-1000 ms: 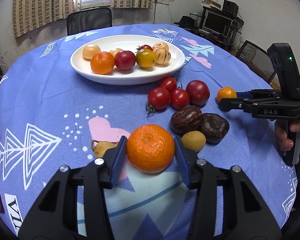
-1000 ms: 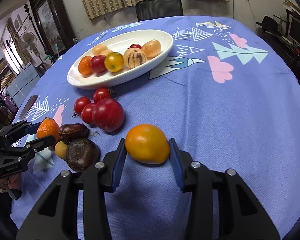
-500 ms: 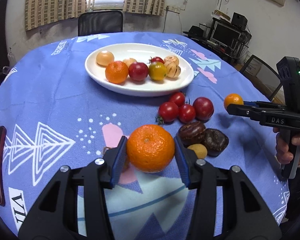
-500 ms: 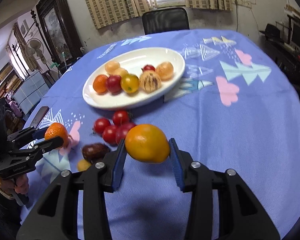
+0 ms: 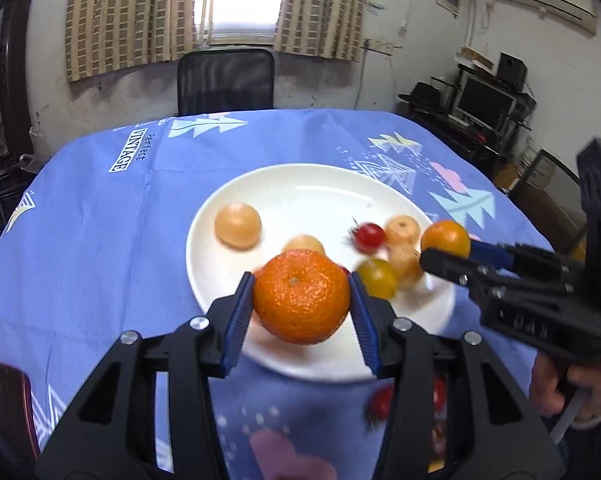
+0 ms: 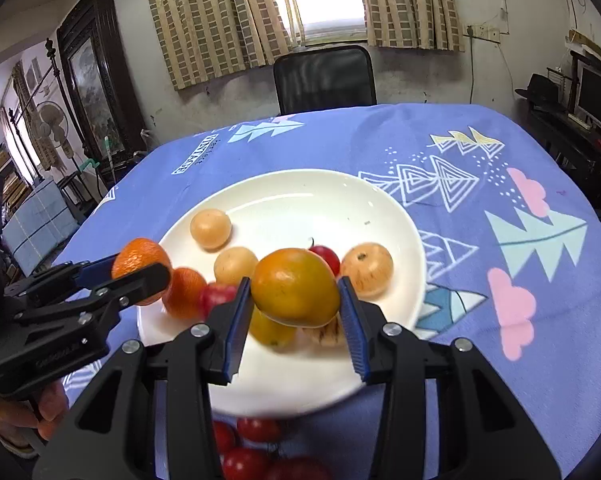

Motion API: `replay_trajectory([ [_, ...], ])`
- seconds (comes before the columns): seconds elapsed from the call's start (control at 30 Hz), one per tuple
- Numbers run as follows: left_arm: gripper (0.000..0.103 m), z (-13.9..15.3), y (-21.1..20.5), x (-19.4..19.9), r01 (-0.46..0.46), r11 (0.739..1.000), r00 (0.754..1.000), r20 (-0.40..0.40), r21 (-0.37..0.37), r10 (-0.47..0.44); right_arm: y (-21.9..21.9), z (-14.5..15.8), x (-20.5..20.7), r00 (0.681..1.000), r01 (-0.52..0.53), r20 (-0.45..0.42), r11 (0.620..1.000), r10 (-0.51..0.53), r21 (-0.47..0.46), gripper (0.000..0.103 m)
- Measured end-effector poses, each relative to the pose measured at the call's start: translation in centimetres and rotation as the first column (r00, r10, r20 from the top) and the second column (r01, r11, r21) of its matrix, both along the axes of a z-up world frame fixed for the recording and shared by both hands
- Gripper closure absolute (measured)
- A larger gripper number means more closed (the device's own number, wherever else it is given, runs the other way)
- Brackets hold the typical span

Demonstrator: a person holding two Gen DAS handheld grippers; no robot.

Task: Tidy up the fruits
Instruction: 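Carry the orange-yellow tomato and tangerine onto the white plate and open both tools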

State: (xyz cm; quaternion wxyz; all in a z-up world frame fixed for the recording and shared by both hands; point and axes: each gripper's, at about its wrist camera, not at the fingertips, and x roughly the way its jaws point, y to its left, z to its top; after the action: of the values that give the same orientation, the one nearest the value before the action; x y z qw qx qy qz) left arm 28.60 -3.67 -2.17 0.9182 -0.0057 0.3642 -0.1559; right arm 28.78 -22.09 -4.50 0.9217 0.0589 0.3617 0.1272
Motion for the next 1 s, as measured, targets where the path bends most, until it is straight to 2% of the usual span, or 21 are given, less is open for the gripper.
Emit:
replay_trajectory([
  [0.1, 0.055, -0.5, 0.4, 2.8, -0.037, 0.998, 0.998, -0.043, -0.050, 0.035, 0.5, -0.2, 1.1, 1.000, -0.008, -0.008, 1.000, 0.008, 0.002, 0.060],
  [0.33, 0.055, -1.3, 0.8, 6.0, -0.059, 0.997, 0.994, -0.093, -0.053, 0.054, 1.0, -0.9, 2.9, 0.998, -0.019, -0.058, 1.000, 0.018, -0.014, 0.060],
  [0.47, 0.055, -1.7, 0.7, 7.0, -0.062, 0.997, 0.991, -0.123, -0.044, 0.056, 1.0, -0.3, 2.6, 0.998, -0.031, -0.060, 0.999, 0.030, -0.008, 0.057],
  [0.5, 0.052, -1.7, 0.6, 7.1, -0.067, 0.997, 0.990, -0.126, -0.037, 0.062, 1.0, -0.1, 2.3, 0.998, -0.031, -0.055, 1.000, 0.030, -0.006, 0.057],
  [0.53, 0.046, -1.6, 0.5, 6.9, -0.074, 0.997, 0.990, -0.121, -0.031, 0.070, 0.9, 0.4, 1.9, 0.998, -0.033, -0.045, 0.999, 0.033, -0.001, 0.057],
  [0.57, 0.034, -1.4, 0.5, 6.8, -0.082, 0.996, 0.991, -0.112, -0.028, 0.078, 0.7, 0.8, 1.5, 0.999, -0.033, -0.038, 0.999, 0.033, 0.003, 0.057],
  [0.6, 0.030, -0.9, 0.6, 6.4, -0.093, 0.995, 0.992, -0.091, -0.028, 0.090, 0.5, 1.3, 1.1, 0.999, -0.034, -0.030, 0.999, 0.035, 0.009, 0.057],
  [0.67, 0.030, 0.0, 0.7, 5.6, -0.086, 0.996, 0.994, -0.064, -0.027, 0.084, 0.1, 2.3, -0.1, 0.999, -0.040, -0.013, 0.999, 0.041, 0.022, 0.057],
  [0.8, 0.021, 2.1, 0.9, 2.7, -0.061, 0.998, 0.998, -0.019, -0.010, 0.060, -0.5, 3.5, -3.4, 0.997, -0.079, 0.020, 0.997, 0.079, 0.008, 0.057],
  [1.0, 0.020, 3.6, 2.4, -4.2, 0.012, 1.000, 0.999, 0.029, -0.008, -0.012, -1.4, 2.8, -9.6, 0.988, -0.152, 0.028, 0.988, 0.153, -0.040, 0.057],
])
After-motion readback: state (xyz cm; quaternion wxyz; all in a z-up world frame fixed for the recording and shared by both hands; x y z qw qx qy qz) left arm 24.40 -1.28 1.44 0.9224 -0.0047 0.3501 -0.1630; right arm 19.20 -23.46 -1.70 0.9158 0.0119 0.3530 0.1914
